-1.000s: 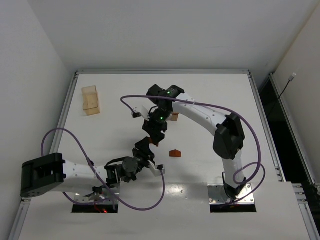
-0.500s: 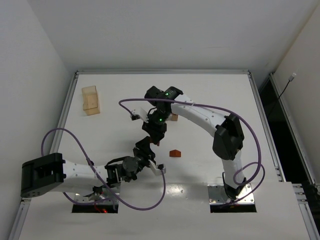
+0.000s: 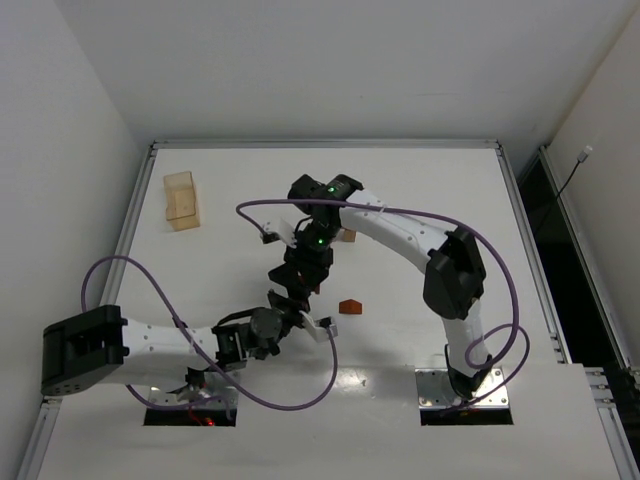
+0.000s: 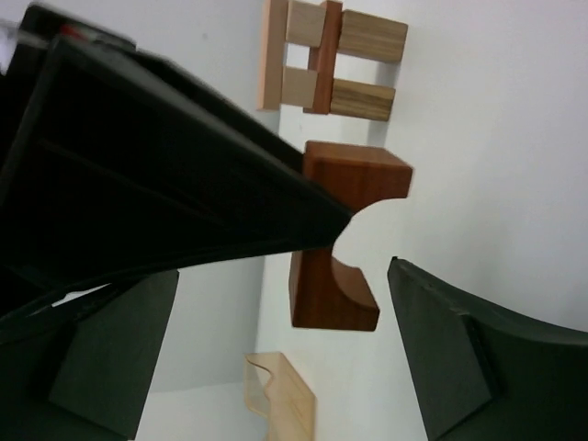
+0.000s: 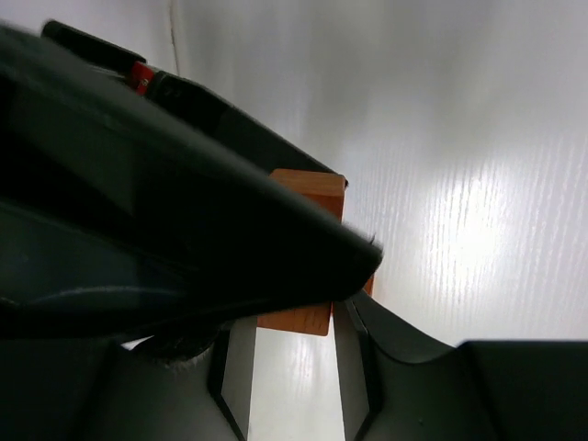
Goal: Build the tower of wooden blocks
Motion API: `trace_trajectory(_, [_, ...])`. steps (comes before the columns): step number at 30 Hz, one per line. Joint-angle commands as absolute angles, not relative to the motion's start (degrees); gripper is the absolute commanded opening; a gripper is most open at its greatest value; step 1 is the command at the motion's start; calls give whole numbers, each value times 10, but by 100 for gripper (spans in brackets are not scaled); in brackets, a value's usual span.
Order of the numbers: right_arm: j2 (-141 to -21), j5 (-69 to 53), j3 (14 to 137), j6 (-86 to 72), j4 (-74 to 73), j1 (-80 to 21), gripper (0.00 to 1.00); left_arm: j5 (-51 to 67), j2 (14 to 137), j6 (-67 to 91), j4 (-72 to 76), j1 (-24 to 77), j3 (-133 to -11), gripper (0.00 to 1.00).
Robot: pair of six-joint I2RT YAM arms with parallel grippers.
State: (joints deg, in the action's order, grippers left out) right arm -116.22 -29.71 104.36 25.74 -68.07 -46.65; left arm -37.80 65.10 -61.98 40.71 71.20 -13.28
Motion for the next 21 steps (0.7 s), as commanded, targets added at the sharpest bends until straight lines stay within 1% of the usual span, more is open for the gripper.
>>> trace_trajectory(1, [-1145,-282,1034,269,-686,-465,0,-425,628,-535,382,697,-166,98])
trace_trajectory(4, [-1124,-260,1017,269,-686,-450,0,-450,611,-455,325,681,-199,100])
trace_trajectory(5, [-1108,-255,1001,269,-680,-443,0,-450,601,-385,243,667,-231,100])
trace_trajectory(7, [-1097,-244,995,269,-673,-414,0,-413,558,-322,152,653,-256,100])
trace_trajectory(8, [-1092,-236,995,269,-666,-403,0,-395,541,-286,82,648,-263,100])
trace_trajectory(9, [-1092,-229,1001,274,-666,-392,0,-360,522,-274,57,648,-263,100])
trace_trajectory(11, [-1092,-208,1025,274,-660,-362,0,-329,475,-254,-8,656,-263,100])
trace_trajectory(13, [-1103,-190,1057,280,-653,-336,0,-292,454,-223,-46,656,-263,100])
trace_trajectory(17, [-1112,-166,1099,311,-614,-305,0,-267,447,-173,-108,639,-278,100])
trace_trajectory(19, [-1112,-160,1105,345,-598,-294,0,-245,442,-168,-127,619,-293,100])
trace_trajectory(21, [-1123,-148,1146,412,-620,-294,0,-240,442,-168,-138,600,-300,100])
